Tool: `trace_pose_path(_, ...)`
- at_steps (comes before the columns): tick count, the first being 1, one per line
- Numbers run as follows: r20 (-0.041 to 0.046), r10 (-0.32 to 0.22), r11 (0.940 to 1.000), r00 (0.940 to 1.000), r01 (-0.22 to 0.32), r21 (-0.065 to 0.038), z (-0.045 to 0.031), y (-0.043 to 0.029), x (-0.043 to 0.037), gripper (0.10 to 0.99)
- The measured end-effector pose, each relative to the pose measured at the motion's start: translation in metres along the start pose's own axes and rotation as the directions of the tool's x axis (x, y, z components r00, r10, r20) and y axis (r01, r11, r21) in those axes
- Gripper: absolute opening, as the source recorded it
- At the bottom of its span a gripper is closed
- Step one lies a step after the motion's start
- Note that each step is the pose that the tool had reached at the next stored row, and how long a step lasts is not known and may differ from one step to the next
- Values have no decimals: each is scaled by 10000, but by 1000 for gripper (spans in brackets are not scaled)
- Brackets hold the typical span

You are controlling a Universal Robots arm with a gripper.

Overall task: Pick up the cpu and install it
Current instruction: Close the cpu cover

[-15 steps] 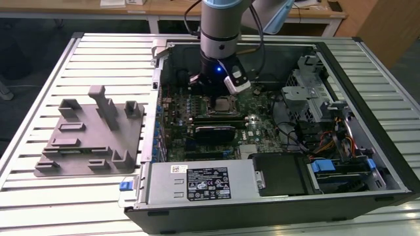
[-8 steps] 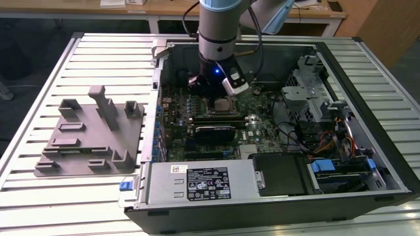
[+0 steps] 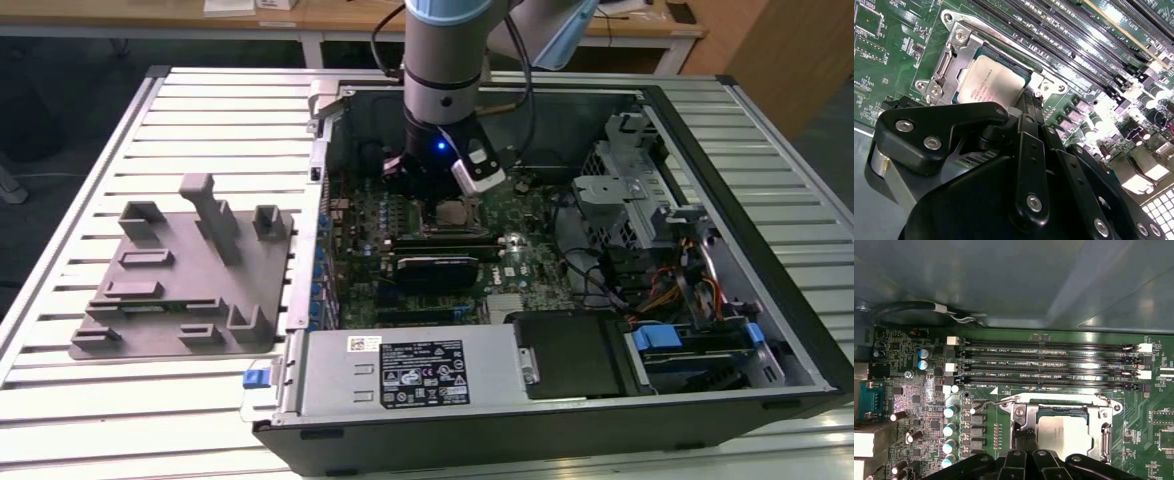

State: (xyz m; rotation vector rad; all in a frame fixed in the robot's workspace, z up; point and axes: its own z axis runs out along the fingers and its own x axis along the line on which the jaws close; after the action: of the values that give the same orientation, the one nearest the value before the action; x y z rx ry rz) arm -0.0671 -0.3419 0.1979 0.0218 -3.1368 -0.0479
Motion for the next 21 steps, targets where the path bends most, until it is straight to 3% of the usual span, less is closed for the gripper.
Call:
trace_pose_path(11,5,0,10000,10000,0,-6,4,1,-1,106)
trace_pose_path(21,3,0,10000,10000,0,-5,-90,4,0,106)
